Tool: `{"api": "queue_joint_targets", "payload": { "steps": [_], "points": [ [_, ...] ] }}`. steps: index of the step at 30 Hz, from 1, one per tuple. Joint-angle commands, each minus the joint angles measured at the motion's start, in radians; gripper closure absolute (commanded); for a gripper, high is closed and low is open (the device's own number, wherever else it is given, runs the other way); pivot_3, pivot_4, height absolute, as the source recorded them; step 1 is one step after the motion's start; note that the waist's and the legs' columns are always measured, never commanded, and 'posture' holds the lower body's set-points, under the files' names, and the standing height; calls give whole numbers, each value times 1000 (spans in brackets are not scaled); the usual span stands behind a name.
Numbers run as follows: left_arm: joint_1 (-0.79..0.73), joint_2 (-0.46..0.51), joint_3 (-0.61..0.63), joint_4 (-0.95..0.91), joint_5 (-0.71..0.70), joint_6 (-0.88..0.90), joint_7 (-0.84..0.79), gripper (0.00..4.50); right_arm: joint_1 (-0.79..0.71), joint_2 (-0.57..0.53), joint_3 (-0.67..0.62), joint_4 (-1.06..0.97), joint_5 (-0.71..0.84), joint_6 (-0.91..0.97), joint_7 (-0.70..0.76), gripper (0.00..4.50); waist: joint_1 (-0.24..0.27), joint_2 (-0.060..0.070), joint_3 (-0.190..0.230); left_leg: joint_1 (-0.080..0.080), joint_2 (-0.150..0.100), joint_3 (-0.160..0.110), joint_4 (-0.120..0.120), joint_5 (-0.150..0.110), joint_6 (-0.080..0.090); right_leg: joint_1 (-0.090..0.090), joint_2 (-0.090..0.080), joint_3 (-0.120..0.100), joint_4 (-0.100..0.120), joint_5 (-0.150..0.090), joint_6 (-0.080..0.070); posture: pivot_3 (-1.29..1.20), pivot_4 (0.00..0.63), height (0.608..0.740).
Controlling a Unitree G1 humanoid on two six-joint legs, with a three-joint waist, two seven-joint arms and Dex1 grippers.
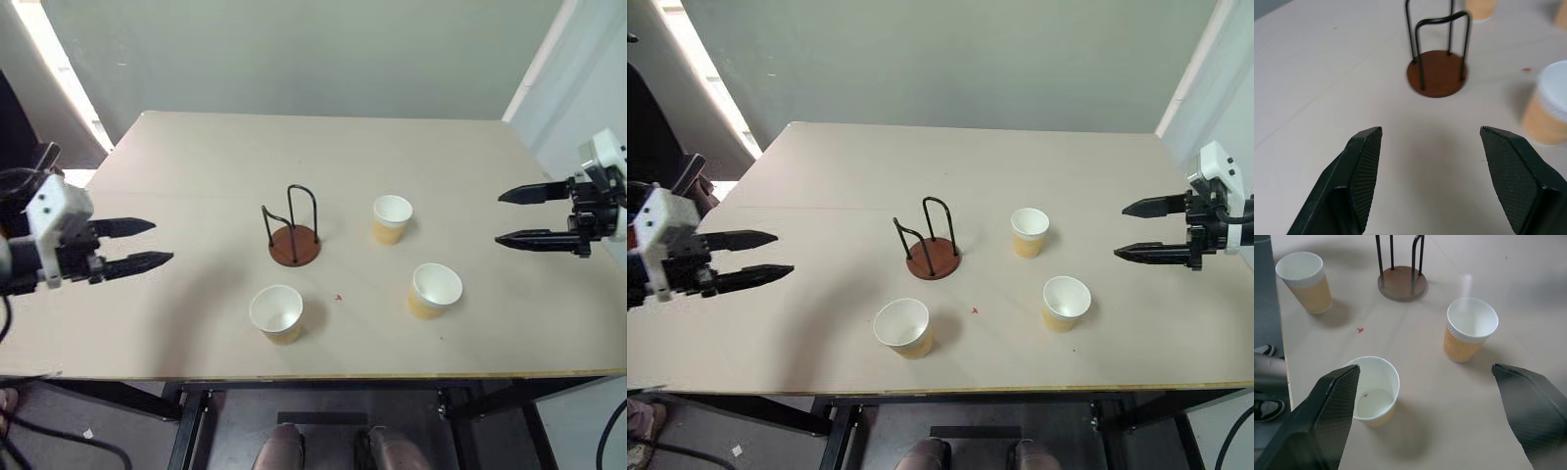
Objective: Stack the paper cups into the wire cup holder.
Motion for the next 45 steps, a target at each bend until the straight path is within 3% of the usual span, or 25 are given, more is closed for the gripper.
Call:
{"api": "queue_joint_targets", "payload": {
  "steps": [1,6,13,18,30,36,39,45],
  "points": [
    [-115,-62,-97,78,64,-57,44,1085,-11,-14,-68,-123,61,35,-23,0,0,0,0,0,0,0,0,0,0,0,0,0,0,0,0,0,150,740],
    [-329,-238,-230,248,160,-138,118,1085,-10,-12,-105,-308,152,119,-68,0,3,0,0,-2,0,0,1,1,0,0,0,0,-1,2,3,0,150,740],
    [-475,-392,-319,427,268,-231,210,1085,39,-43,-134,-354,159,143,-115,0,5,0,0,-7,-1,1,13,0,3,5,1,1,-12,7,13,0,150,740],
    [-534,-455,-331,512,303,-245,270,1085,73,-64,-166,-380,176,158,-136,0,8,0,0,-8,-2,4,16,-2,7,6,1,4,-13,7,19,0,150,740],
    [-547,-515,-348,516,303,-211,220,1085,137,-98,-231,-424,201,177,-178,0,12,0,1,-6,-6,10,21,-1,9,8,6,18,-13,7,30,0,150,740],
    [-613,-570,-338,609,329,-251,324,1085,180,-117,-267,-446,213,186,-198,0,15,0,1,-7,-6,17,33,-7,19,11,6,25,-13,7,36,0,150,740],
    [-632,-586,-320,626,302,-254,311,1660,192,-124,-275,-452,215,186,-206,0,15,0,1,-7,-7,21,35,-8,20,11,5,29,-14,8,39,0,150,740],
    [-608,-563,-324,566,275,-232,212,3870,237,-131,-316,-474,223,193,-214,0,15,0,1,-6,-7,25,35,-8,21,11,5,31,-14,7,41,0,150,740]
  ]
}}
